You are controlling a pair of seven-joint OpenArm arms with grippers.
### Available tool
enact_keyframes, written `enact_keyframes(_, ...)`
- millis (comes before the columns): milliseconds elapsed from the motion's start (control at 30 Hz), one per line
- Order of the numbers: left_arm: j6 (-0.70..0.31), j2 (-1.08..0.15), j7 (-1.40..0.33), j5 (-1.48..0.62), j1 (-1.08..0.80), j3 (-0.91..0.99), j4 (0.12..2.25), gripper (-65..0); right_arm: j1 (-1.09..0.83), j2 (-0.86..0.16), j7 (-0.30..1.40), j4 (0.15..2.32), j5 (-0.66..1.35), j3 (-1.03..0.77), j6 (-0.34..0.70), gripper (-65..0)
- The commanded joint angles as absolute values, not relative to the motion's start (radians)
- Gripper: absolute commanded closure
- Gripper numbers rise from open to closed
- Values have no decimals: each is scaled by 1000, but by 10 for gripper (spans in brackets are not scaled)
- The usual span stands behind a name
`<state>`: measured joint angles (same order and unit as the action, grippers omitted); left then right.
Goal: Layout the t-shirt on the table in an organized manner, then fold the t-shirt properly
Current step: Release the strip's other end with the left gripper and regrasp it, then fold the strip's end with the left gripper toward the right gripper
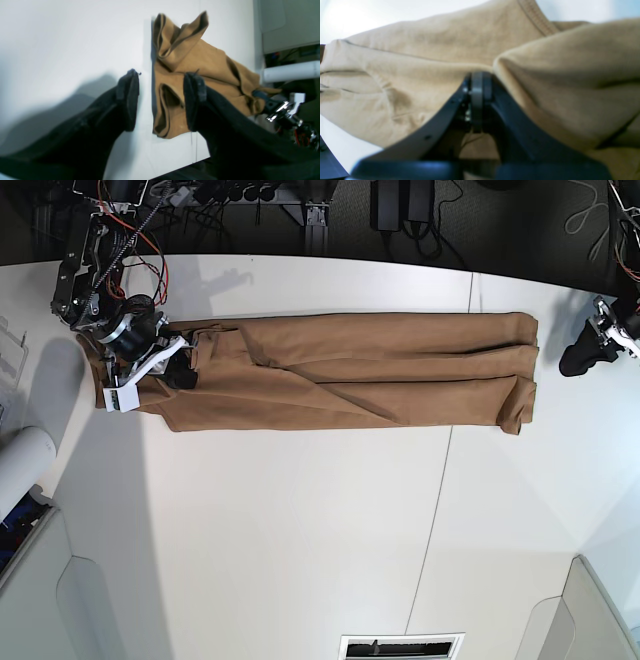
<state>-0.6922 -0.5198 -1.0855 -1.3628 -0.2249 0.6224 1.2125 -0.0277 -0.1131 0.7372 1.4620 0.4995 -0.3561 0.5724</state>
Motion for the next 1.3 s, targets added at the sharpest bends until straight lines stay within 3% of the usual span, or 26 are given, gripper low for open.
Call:
enact_keyframes(0,-698,-527,-1073,-1394,-221,631,1225,-319,-21,-119,745,1472,493,-360,569,0)
enact_keyframes(133,-698,-452,-1009,-1340,-224,631,1225,-359,-20,-119,757,1472,493,-360,569,0)
enact_keyframes(400,-698,-353,-908,-1225,-218,630,1225,-360,-20,-119,760,1472,498,-360,569,0)
enact_keyframes(1000,-698,-347,-883,-1021,-164,555,1230,-359,-20,-118,764,1472,517,-360,569,0)
enact_keyframes(1267,-698,-350,-883,-884,-180,542,1369,-359,-20,-118,767,1472,517,-360,569,0)
